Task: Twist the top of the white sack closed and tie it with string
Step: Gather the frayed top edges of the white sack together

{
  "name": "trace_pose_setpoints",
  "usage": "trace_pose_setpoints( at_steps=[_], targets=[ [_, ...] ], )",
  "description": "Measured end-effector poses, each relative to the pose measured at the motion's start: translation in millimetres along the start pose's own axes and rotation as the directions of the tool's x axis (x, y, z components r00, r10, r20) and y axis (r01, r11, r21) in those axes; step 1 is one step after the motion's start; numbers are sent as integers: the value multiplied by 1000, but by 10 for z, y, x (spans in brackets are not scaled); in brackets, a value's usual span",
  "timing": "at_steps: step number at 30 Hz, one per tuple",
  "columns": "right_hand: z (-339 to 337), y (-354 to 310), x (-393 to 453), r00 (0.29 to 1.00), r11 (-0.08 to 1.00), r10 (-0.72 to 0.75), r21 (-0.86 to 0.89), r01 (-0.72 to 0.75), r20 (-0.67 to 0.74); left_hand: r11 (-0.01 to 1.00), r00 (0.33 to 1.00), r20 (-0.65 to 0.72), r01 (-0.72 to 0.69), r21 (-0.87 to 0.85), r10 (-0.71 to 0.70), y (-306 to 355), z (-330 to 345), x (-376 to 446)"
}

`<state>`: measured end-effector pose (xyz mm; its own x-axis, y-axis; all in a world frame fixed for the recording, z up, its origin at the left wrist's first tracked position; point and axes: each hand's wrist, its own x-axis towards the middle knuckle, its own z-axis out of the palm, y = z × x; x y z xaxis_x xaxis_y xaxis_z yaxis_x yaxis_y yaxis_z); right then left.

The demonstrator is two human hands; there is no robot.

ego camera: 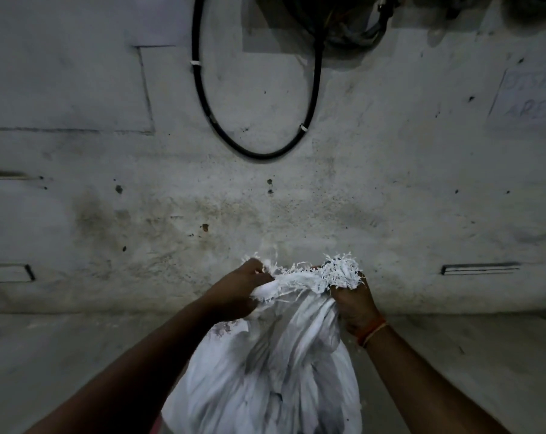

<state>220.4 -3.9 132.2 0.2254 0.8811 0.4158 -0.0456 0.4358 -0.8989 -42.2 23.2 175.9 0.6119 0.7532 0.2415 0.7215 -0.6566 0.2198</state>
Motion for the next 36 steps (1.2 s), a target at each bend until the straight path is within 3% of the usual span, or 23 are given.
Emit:
trace_pose_setpoints(
  at_steps=[2, 4, 8, 12, 17, 20, 23, 25, 28, 31, 33, 36],
  targets=[
    [20, -45, -16, 1000, 1000, 6, 4, -6, -1, 990, 985, -110, -125, 58, 131, 91, -3, 17],
    [34, -74, -31, 1000, 1000, 14, 12, -14, 7, 984, 975, -135, -172, 38, 175, 162, -4, 63],
    [9, -95, -35, 1000, 1000, 10, -19, -10, 29, 967, 967, -10, -253, 40, 253, 208, 11, 229],
    [-27, -164, -44, 998, 996, -6, -89, 11, 55, 992, 985, -135, -112, -58, 104, 133, -147, 347],
    [138, -263, -12, 999, 996, -20, -81, 23, 39, 966, 979, -157, 88, -242, -129, 58, -394, 512],
    [296, -275, 31, 998, 994, -45, -100, 48, 40, 959, 960, -214, 122, -255, -179, 136, -421, 621],
    [409, -266, 78, 999, 997, 21, -73, -18, 37, 960, 948, -251, 134, -247, -197, 141, -472, 732],
    [482, -303, 114, 991, 997, 68, -33, -65, 118, 965, 943, -272, 133, -224, -193, 147, -514, 815],
    [606, -304, 194, 981, 988, 41, -152, -12, 191, 978, 957, -263, 72, -196, -123, 220, -584, 943],
    [661, -220, 297, 999, 967, -18, -254, 29, 44, 986, 980, -198, -62, -158, 30, 258, -578, 1013],
    [647, -144, 329, 998, 978, -58, -204, 49, -36, 975, 981, -122, -169, -144, 152, 239, -532, 1011],
    [618, -78, 331, 997, 997, -67, -37, 65, -31, 950, 965, -94, -257, -177, 244, 234, -464, 984]
  ],
)
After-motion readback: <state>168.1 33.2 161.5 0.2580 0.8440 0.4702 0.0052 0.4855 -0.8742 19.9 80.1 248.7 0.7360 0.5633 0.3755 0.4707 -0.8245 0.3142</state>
